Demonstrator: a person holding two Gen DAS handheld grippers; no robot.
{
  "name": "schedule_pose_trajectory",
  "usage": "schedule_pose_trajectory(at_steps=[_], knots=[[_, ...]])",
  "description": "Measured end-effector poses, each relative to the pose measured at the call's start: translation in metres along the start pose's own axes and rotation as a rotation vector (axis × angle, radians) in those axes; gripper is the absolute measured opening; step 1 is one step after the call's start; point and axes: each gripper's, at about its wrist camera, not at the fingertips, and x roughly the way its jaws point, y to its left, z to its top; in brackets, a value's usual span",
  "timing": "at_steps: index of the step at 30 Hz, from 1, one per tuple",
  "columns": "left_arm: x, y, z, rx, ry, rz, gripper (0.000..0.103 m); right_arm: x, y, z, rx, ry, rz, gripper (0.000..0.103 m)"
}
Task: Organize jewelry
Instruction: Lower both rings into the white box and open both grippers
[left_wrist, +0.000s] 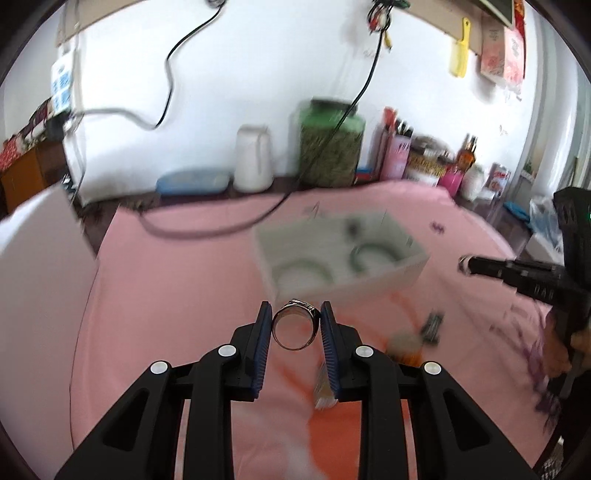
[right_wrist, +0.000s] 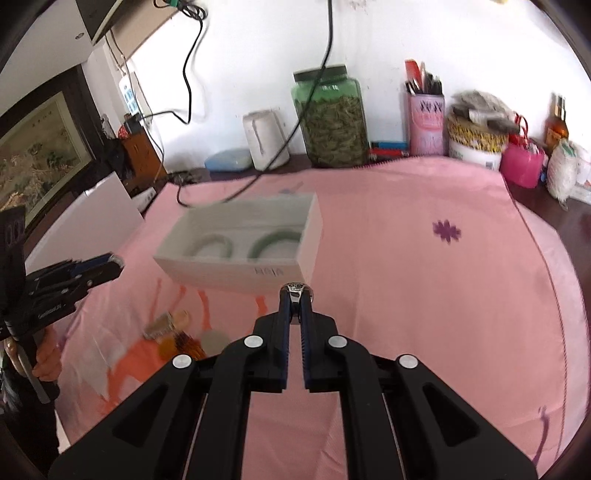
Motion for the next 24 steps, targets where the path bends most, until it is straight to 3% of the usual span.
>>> schedule_pose_trajectory(at_steps=[3, 6, 11, 16, 17, 18, 20, 24], knots=[[0.009, -0.01, 0.023, 0.005, -0.027, -0.02, 0.027, 0.002, 0.015, 0.024, -0.023, -0.009, 0.018, 0.005], [0.033, -0.016, 0.035, -0.012, -0.002, -0.037, 0.027, 0.017, 0.027, 0.037, -0.032, -0.009, 0.026, 0.005], [0.072, -0.015, 0.037, -0.032, 0.063, -0.034, 0.027, 0.057, 0.033, 0.041, -0.043, 0.034, 0.007, 0.005], [0.092, -0.011, 0.037, -0.051, 0.076, -0.046, 0.027, 0.082, 0.027, 0.041, -0.04, 0.048, -0.016, 0.007], [0.093, -0.011, 0.037, -0.052, 0.074, -0.047, 0.029, 0.084, 0.025, 0.041, -0.04, 0.045, -0.018, 0.011], [0.093, -0.01, 0.037, -0.056, 0.065, -0.051, 0.04, 0.084, 0.023, 0.041, -0.036, 0.045, -0.007, 0.017], [0.09, -0.009, 0.038, -0.06, 0.046, -0.058, 0.054, 0.08, 0.017, 0.044, -0.02, 0.026, 0.011, 0.019], [0.075, -0.008, 0.041, -0.053, -0.005, -0.047, 0.06, 0.068, 0.011, 0.049, 0.009, -0.003, 0.031, 0.022]])
